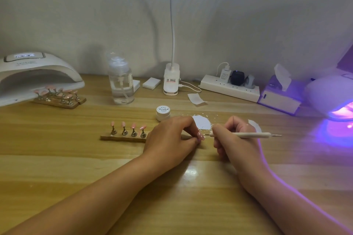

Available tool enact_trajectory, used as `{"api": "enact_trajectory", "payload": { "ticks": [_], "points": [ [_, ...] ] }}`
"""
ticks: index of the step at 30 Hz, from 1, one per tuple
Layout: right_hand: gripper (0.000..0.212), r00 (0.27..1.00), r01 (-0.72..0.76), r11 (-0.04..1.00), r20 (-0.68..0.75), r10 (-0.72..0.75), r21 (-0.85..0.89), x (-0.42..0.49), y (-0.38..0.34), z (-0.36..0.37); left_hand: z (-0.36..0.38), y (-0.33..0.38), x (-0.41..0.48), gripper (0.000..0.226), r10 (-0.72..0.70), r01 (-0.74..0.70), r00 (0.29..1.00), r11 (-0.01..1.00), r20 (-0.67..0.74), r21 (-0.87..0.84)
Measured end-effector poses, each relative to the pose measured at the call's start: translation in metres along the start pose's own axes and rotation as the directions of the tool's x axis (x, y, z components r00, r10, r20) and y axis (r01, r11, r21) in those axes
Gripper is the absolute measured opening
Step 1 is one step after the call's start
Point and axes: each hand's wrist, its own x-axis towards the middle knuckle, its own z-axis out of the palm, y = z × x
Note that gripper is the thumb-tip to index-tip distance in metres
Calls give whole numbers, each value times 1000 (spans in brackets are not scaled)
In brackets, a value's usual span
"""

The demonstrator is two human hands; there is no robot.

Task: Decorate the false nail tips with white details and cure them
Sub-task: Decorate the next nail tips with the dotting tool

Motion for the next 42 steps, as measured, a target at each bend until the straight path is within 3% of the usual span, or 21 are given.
{"api": "enact_trajectory", "payload": {
  "ticks": [14, 20, 27, 32, 42],
  "points": [
    [29, 1000, 14, 997, 13, -13, -78, -1, -1, 2, 0, 0, 0, 18, -9, 9, 1000, 1000, 2, -2],
    [20, 1000, 11, 994, 19, -9, -108, -3, -3, 2, 0, -1, 1, 21, -7, 7, 1000, 1000, -2, -2],
    [33, 1000, 12, 998, -13, -13, -69, -2, -2, 1, 0, 1, 0, 22, -11, 11, 1000, 1000, -1, 7],
    [16, 1000, 13, 992, -9, -14, -123, -1, -1, 4, 0, 0, 0, 16, -12, 12, 1000, 1000, 4, -8],
    [12, 999, 28, 989, -12, -30, -148, 2, 4, 3, 1, -1, 0, 12, -9, 9, 1000, 1000, 2, -1]
  ]
}}
